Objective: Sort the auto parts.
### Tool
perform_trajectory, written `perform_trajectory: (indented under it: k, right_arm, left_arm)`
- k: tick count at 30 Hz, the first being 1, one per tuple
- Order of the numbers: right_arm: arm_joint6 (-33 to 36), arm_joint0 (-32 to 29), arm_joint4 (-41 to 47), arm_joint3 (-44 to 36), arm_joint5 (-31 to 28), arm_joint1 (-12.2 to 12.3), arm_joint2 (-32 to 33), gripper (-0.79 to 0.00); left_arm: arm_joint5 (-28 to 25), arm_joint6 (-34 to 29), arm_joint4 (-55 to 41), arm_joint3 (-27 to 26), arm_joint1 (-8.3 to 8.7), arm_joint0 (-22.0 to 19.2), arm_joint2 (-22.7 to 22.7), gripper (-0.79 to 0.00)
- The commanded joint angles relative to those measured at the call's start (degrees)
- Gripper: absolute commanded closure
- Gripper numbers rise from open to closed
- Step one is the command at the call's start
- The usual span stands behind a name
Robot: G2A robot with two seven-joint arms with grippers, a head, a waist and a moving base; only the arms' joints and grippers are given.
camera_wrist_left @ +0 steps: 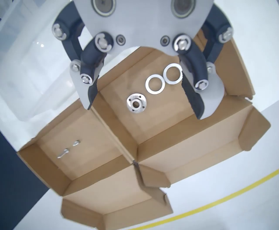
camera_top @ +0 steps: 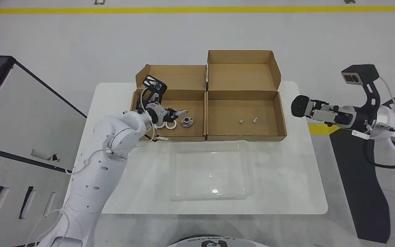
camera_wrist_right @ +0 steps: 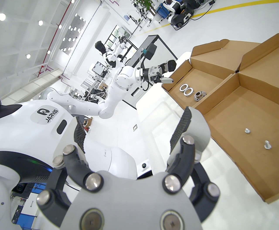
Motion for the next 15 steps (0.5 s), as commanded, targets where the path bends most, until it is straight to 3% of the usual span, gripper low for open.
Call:
perform_trajectory:
  k: [1, 10, 15]
  right_arm:
    - [0.0, 0.0, 0.0, 0.0, 0.0, 0.0, 0.0, -0.785]
    - [0.0, 0.0, 0.0, 0.0, 0.0, 0.0, 0.0, -0.785]
    - [0.0, 0.0, 0.0, 0.0, 0.0, 0.0, 0.0, -0.785]
  left_arm:
    - [-2.8, 0.6, -2.3, -1.6, 0.25, 1.0, -1.0, -0.785]
    - [-13.0, 3.0, -11.5, -7.4, 1.32, 4.2, -5.2, -0.785]
    - [-16.0, 2.6, -14.8, -10.0, 2.02, 5.8, -8.0, -0.785]
